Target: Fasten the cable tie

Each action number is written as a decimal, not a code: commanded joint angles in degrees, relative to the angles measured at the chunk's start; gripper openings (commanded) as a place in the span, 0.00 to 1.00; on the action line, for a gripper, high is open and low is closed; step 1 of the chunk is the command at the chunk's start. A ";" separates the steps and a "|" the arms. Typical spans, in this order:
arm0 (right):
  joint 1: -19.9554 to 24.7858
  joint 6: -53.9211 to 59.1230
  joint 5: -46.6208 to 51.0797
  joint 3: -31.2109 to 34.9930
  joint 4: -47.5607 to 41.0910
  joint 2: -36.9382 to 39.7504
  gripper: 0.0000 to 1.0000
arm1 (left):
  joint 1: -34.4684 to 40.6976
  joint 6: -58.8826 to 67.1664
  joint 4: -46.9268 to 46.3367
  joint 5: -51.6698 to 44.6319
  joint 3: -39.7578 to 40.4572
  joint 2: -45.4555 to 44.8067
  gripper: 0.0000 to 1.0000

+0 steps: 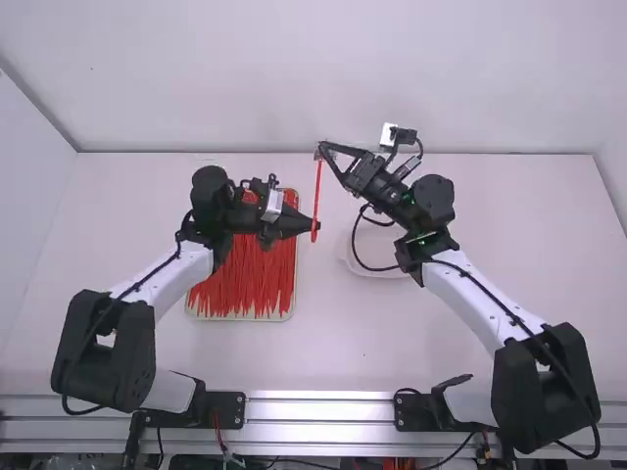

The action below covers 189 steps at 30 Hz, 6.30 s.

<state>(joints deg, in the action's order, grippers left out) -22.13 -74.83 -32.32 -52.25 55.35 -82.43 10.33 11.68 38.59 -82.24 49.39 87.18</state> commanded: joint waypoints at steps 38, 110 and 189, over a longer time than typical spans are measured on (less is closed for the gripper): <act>1.53 2.93 -7.08 -1.40 -17.25 0.39 0.87 | -4.00 -5.07 8.07 4.70 -2.80 -0.85 0.02; -1.07 4.66 -26.36 -1.36 -23.06 0.39 0.00 | -3.65 -7.19 10.03 -2.19 -2.80 -0.85 0.02; 7.72 8.33 -21.59 -1.38 -26.16 0.39 0.00 | -4.37 -12.37 0.46 14.16 -2.80 -0.85 0.99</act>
<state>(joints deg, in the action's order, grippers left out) -15.55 -68.14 -54.00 -52.27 29.63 -82.48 6.57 -0.27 39.59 -69.30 46.65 86.87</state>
